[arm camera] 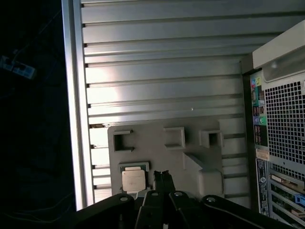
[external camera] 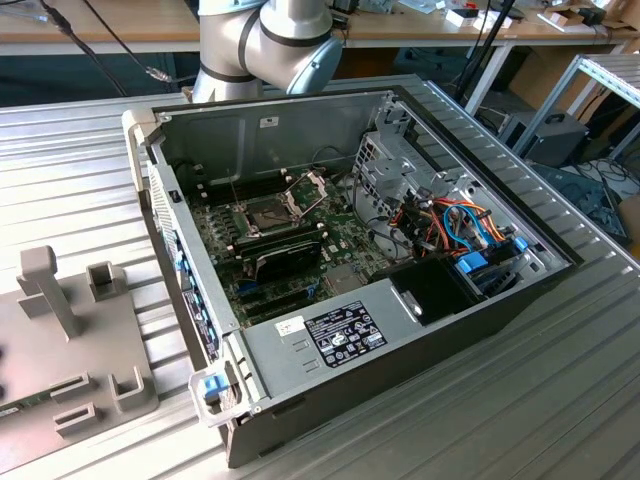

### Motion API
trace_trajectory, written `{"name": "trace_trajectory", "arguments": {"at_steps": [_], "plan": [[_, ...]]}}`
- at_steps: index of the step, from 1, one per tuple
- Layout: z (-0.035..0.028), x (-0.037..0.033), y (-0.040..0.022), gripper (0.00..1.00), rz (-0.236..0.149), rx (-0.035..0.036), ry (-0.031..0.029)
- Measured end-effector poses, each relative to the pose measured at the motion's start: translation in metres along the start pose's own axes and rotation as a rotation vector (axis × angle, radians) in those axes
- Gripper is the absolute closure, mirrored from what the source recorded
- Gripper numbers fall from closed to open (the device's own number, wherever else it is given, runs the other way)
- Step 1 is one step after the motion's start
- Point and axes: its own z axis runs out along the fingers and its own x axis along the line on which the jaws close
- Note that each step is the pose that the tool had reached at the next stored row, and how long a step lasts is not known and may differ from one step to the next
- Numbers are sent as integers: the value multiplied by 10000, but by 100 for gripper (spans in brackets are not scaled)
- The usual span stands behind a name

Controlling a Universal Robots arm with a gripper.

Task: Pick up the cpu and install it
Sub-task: 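Reach for the cpu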

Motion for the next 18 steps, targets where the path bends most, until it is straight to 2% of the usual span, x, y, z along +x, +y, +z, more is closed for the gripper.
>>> {"name": "trace_trajectory", "arguments": {"at_steps": [2, 7, 12, 13, 14, 16, 18], "plan": [[19, 122, -11, 89, -3, 0, 0], [33, 176, -16, 89, -3, 1, 1], [36, 186, -17, 89, -3, 1, 1], [37, 186, -16, 89, -2, 3, 15], [38, 187, -16, 89, 1, 6, 62], [43, 187, -16, 89, 6, 16, 191], [43, 187, -17, 89, 7, 17, 202]]}}
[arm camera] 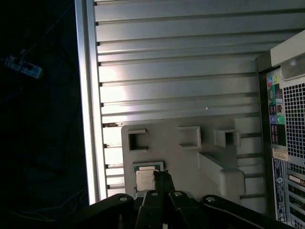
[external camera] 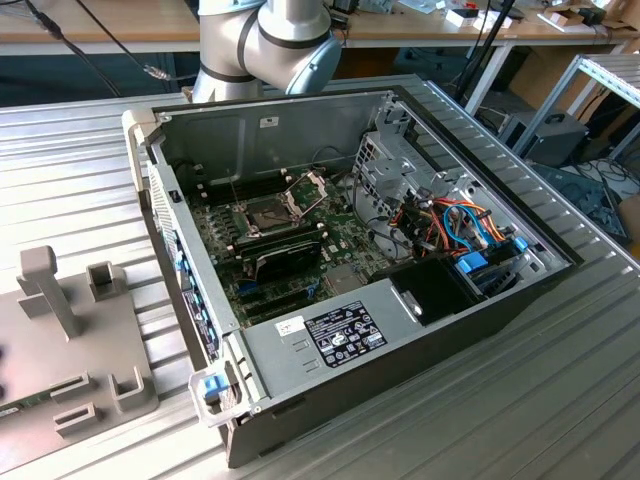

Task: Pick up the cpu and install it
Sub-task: 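Reach for the cpu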

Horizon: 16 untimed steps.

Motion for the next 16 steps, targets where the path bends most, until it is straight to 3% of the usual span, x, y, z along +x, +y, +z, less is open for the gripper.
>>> {"name": "trace_trajectory", "arguments": {"at_steps": [8, 16], "plan": [[0, -2, -4, 89, -1, 2, 1], [-2, -4, -62, 89, -1, 1, 1]]}}
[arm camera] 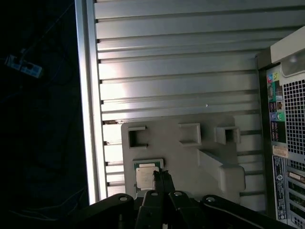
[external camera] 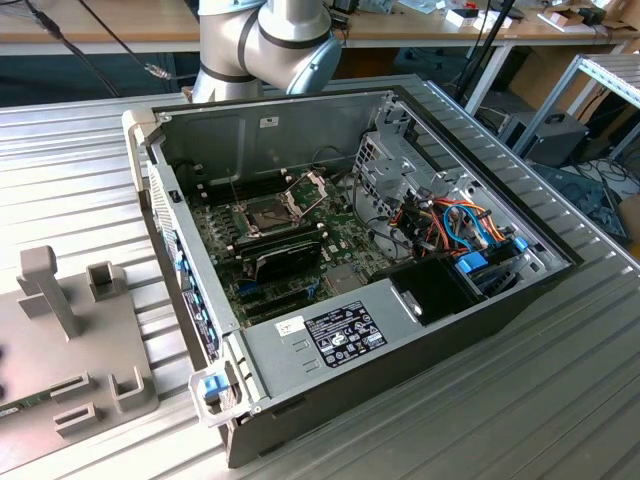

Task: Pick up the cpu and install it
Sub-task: 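Reach for the cpu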

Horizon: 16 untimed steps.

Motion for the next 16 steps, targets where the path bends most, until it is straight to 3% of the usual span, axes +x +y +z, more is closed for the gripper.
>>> {"name": "trace_trajectory", "arguments": {"at_steps": [13, 16], "plan": [[-3, -5, -169, 89, -1, -1, -1], [-5, -1, -185, 89, 1, 0, 0]]}}
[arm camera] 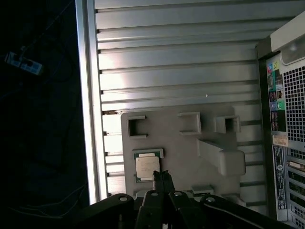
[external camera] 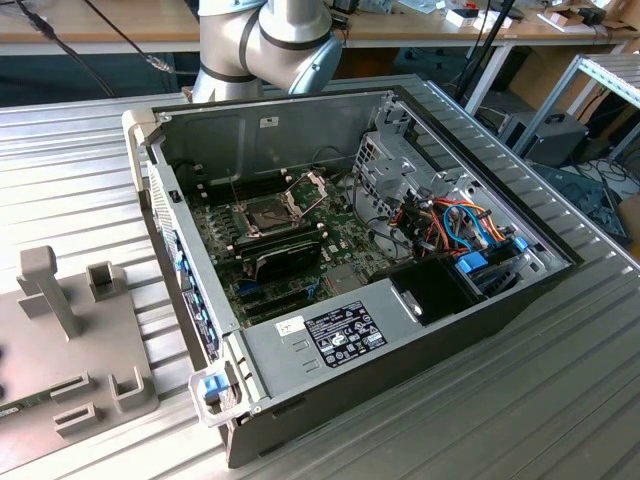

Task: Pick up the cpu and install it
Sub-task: 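Reach for the cpu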

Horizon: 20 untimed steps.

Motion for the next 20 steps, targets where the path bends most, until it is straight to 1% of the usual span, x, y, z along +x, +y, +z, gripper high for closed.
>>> {"name": "trace_trajectory", "arguments": {"at_steps": [9, 12, 16, 18, 20], "plan": [[1, 0, -1, 89, -2, -1, -1], [20, 2, -4, 89, -3, 0, -2], [86, 18, -8, 89, -2, 9, -2], [147, 34, -12, 89, -1, 11, -1], [182, 47, -14, 89, 0, 11, 1]]}}
